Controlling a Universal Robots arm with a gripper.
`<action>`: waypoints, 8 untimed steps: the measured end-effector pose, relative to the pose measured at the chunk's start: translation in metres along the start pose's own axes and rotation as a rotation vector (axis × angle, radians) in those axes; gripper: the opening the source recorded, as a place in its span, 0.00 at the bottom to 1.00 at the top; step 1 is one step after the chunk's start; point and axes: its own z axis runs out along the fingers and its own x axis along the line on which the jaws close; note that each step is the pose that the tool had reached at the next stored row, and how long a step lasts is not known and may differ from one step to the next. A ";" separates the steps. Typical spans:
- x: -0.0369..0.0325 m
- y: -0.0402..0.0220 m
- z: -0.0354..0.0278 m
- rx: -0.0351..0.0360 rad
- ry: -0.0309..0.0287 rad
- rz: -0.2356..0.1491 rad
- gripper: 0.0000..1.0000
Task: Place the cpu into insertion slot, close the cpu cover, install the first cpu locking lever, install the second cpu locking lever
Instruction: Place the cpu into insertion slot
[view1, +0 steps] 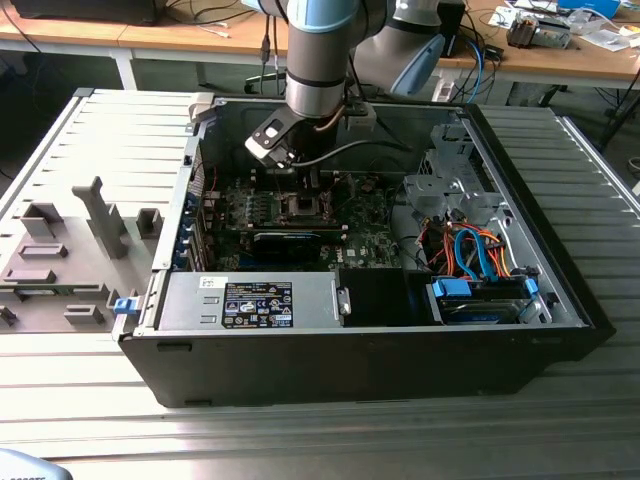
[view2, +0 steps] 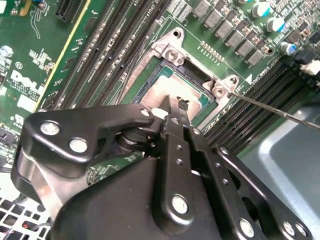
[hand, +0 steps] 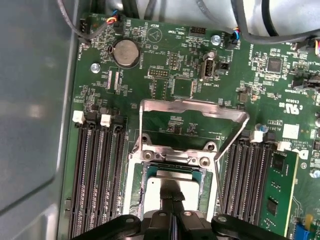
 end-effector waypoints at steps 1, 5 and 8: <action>0.0000 0.0000 0.0003 0.0001 0.0002 0.000 0.11; 0.0000 0.0004 -0.0007 -0.0004 0.0009 0.000 0.11; -0.0003 0.0003 -0.0085 -0.0004 0.0008 0.000 0.11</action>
